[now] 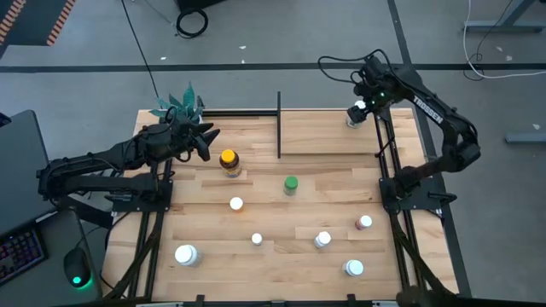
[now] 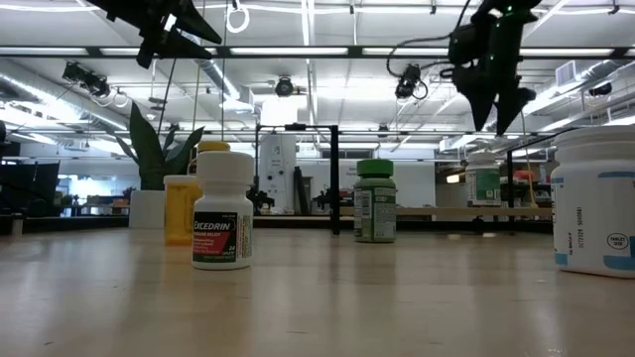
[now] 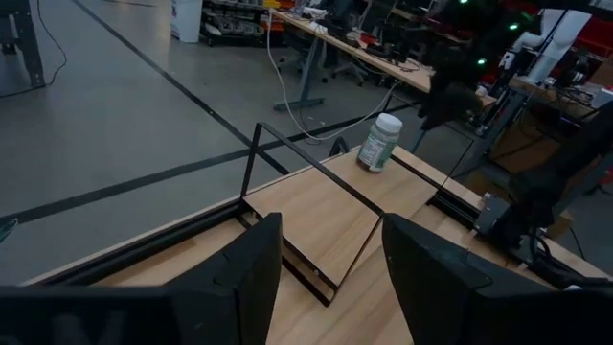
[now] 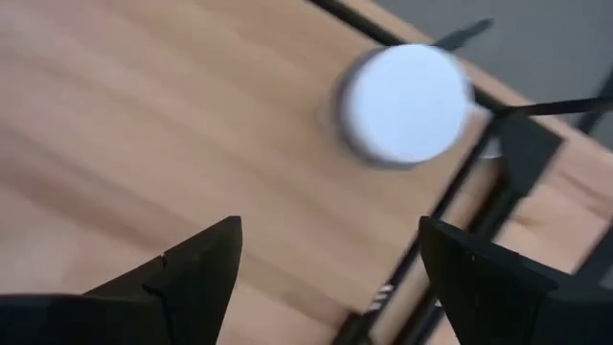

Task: Pick and place medicine bottles onto shelf by color
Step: Put the green pill bottle on the shelf

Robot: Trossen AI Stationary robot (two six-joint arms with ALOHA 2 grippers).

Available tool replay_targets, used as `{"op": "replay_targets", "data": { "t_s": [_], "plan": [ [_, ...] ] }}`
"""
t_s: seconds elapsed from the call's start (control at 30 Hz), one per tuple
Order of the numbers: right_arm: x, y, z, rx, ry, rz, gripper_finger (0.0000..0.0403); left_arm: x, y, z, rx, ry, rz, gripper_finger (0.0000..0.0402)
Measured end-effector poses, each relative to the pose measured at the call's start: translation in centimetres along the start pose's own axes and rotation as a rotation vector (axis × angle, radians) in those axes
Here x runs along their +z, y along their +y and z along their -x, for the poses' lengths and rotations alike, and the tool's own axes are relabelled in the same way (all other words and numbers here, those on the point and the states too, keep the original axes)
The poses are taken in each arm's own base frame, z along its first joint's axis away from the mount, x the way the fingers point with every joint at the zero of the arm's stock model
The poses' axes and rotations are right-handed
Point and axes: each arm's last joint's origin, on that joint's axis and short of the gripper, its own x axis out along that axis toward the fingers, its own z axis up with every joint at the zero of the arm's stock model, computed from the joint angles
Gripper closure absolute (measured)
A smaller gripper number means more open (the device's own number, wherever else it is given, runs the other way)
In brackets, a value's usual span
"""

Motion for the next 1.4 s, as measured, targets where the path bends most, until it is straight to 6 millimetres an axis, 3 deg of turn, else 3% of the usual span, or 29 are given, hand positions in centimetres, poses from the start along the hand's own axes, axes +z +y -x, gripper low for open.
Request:
{"op": "replay_targets", "data": {
  "t_s": [0.23, 0.47, 0.77, 0.97, 1.23, 1.4],
  "plan": [
    [-2.1, 4.0, 1.8, 0.113, -0.006, 0.041, 0.0085, 0.0, 0.0, 0.0, 0.000, -0.001, -0.012, 0.0213],
    [-3.9, 9.4, 1.8, 0.135, 0.011, 0.148, 0.0096, -0.2, -0.1, -0.2, -0.073, 0.044, -0.059, 0.0207],
    [-4.8, 11.6, 1.6, 0.149, 0.031, 0.136, 0.0096, -2.3, 0.0, -2.7, -0.029, 0.400, -0.212, 0.0160],
    [-5.8, 13.4, 1.6, 0.201, 0.068, 0.201, 0.0096, -1.0, -1.0, -5.2, 0.010, 0.482, -0.301, 0.0118],
    [-8.8, 16.5, 1.0, 0.160, 0.217, 0.225, 0.0096, 1.7, -2.7, -7.2, -0.004, 0.439, -0.320, 0.0118],
    [-9.5, 19.1, 1.0, 0.250, 0.082, 0.188, 0.0096, 2.4, -3.0, -7.2, -0.009, 0.426, -0.316, 0.0119]
  ]
}}
